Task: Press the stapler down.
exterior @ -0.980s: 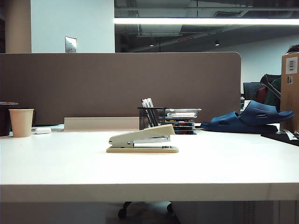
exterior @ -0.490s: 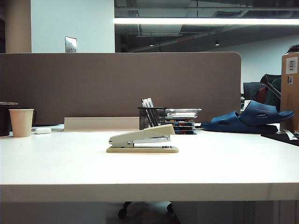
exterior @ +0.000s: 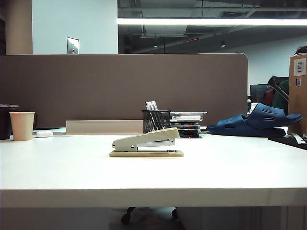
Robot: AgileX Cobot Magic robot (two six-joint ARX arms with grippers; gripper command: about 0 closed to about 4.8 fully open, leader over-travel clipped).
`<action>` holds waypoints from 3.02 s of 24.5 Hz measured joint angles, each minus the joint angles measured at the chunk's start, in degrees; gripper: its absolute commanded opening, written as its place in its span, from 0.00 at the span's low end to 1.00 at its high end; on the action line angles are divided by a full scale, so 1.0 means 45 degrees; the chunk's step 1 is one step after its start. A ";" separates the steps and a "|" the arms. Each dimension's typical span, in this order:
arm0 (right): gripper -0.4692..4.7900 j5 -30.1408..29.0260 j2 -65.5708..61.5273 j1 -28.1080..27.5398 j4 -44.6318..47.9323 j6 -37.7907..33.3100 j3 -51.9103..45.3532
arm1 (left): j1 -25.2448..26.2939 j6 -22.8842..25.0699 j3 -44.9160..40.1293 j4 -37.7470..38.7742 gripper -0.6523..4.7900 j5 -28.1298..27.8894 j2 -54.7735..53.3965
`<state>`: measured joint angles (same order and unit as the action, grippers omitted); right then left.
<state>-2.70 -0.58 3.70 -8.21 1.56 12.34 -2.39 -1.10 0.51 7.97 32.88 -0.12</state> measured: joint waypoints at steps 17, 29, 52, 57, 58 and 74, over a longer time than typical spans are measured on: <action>0.07 -0.3322 -0.7417 0.0087 -0.2992 -0.0044 0.6407 | 0.0000 -0.0301 0.0005 0.0000 0.12 0.0520 0.0000; 0.07 -0.4745 -1.3954 0.2157 -0.3604 -0.0607 1.0870 | 0.0000 -0.0534 0.0000 0.0000 0.12 0.0515 0.0000; 0.07 -0.5634 -2.1833 0.3988 0.1962 -0.2050 1.2041 | 0.0000 -0.0539 0.0000 0.0000 0.12 0.0515 0.0000; 0.07 -0.5663 -2.2552 0.4002 0.2351 -0.2098 1.2041 | 0.0000 -0.0539 0.0000 0.0000 0.12 0.0515 0.0000; 0.07 -0.5663 -2.2683 0.3997 0.2375 -0.2098 1.2041 | 0.0000 -0.0539 0.0000 0.0000 0.12 0.0515 0.0000; 0.07 -0.5372 -2.3887 0.4007 0.2637 -0.2103 1.2070 | 0.0000 -0.0539 0.0000 0.0000 0.12 0.0515 0.0000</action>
<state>-26.87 -108.07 21.74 3.66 -7.90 66.65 -2.39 -3.53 0.51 7.97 35.20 -0.12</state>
